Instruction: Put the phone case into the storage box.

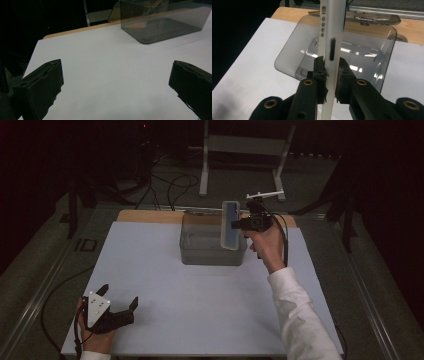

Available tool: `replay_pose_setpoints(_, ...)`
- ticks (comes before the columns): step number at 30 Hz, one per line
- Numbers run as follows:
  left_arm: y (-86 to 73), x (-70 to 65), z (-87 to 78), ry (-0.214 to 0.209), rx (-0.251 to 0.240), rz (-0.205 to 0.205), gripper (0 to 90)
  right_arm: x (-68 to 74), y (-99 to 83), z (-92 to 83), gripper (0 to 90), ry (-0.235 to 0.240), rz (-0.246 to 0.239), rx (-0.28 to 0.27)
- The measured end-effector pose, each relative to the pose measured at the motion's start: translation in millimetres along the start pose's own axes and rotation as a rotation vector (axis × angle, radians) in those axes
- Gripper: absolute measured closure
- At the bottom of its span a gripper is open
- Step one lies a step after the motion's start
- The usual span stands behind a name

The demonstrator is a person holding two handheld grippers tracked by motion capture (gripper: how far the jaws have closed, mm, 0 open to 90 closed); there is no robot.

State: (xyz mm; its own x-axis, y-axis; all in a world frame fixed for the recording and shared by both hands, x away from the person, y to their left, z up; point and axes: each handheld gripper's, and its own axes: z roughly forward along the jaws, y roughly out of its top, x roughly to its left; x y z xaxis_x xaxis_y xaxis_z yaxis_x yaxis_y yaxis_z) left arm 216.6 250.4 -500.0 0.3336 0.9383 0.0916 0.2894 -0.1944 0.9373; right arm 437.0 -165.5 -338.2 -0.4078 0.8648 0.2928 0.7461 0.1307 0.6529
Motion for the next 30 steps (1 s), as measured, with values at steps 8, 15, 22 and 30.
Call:
replay_pose_setpoints(8, 0.2, 0.0, -0.3, 0.001, 0.000, 0.002, 0.3, -5.5, 4.4, 5.1, 81.3, -0.022, 0.027, -0.001)
replay_pose_setpoints(15, 0.2, 0.6, -1.1, 0.002, -0.003, -0.003, 0.3, -9.7, 5.9, 14.3, 81.2, -0.058, 0.027, 0.012)
replay_pose_setpoints(22, 0.2, 0.7, -1.3, 0.002, -0.003, -0.003, 0.3, -16.6, 7.7, 22.8, 81.2, -0.105, 0.040, 0.028)
replay_pose_setpoints(30, 0.5, 1.4, -2.8, 0.008, -0.013, -0.007, 0.5, -24.6, 9.7, 30.2, 81.2, -0.131, 0.062, 0.047)
